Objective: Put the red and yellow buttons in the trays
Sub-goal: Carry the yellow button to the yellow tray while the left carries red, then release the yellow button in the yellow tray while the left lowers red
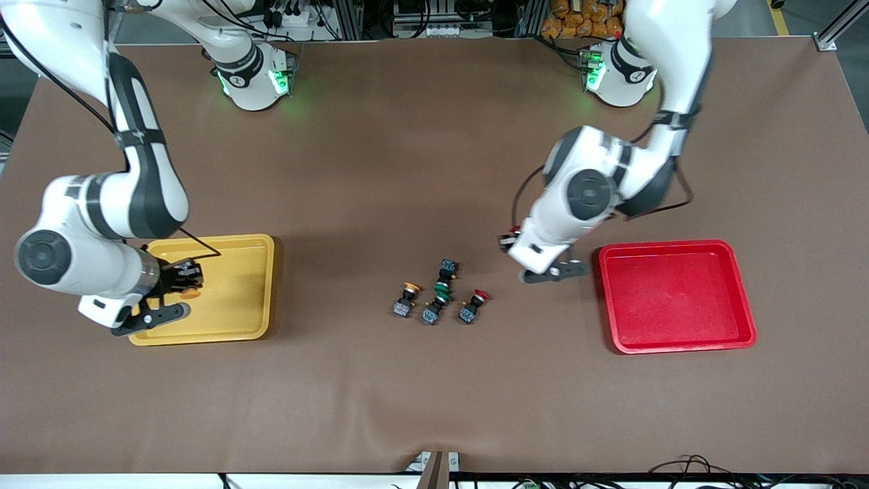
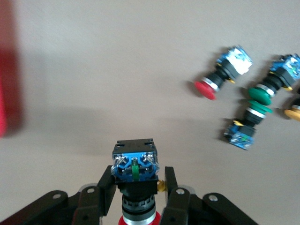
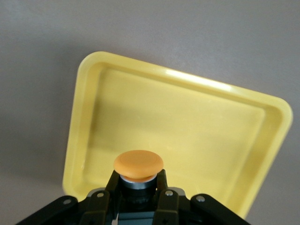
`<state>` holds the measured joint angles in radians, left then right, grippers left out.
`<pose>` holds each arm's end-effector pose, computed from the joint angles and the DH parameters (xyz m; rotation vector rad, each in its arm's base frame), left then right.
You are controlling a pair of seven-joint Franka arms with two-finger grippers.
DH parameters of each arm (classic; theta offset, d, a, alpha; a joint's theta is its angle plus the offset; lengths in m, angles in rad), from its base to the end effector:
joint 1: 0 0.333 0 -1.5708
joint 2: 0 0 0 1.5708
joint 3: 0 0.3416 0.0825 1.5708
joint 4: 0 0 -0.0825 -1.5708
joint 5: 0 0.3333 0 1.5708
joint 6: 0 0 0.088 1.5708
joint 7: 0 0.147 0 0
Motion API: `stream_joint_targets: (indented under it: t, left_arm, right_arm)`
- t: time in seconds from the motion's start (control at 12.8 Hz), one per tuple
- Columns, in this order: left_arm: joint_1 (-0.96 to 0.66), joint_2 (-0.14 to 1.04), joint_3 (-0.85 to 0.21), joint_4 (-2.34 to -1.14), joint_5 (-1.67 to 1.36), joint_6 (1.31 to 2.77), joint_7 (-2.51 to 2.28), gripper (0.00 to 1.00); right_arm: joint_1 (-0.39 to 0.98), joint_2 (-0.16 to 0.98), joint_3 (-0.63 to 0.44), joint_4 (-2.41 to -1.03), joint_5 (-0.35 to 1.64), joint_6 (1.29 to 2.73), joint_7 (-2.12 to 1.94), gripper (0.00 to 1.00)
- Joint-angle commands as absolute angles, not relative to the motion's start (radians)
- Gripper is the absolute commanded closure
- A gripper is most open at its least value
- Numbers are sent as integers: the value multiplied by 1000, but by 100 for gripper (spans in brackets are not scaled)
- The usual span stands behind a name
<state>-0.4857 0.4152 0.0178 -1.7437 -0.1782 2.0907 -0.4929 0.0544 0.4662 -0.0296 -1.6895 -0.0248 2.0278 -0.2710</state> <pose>0.5416 -0.2915 0.3444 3.0336 0.1787 -0.1930 0.6191 0.0149 0.3290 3.0784 0.4817 -0.2045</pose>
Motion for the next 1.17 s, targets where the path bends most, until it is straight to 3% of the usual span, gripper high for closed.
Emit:
stream_joint_targets:
  t: [0.0, 0.31, 0.78, 0.86, 0.94, 1.02, 1.1]
  left_arm:
    - [-398, 353, 12, -1824, -151, 2082, -317, 100]
    - [-247, 365, 6, -1836, -61, 2094, -24, 100]
    - [-109, 486, 5, -1871, -61, 2273, 394, 100]
    - [-107, 504, 6, -1871, -60, 2290, 415, 100]
    - [-106, 512, 6, -1874, -61, 2295, 438, 100]
    - [-103, 524, 6, -1876, -61, 2296, 442, 100]
    - [-91, 528, 6, -1876, -60, 2298, 448, 100]
  right_arm:
    - [32, 474, -14, -1781, 24, 2143, -287, 100]
    - [37, 483, -14, -1917, 63, 2334, -285, 100]
    - [37, 531, -14, -1924, 66, 2398, -278, 100]
    - [38, 535, -14, -1924, 69, 2396, -276, 91]
    - [38, 538, -14, -1922, 71, 2398, -275, 36]
    - [38, 537, -14, -1922, 74, 2398, -273, 0]
    - [37, 537, -14, -1922, 78, 2396, -273, 0]
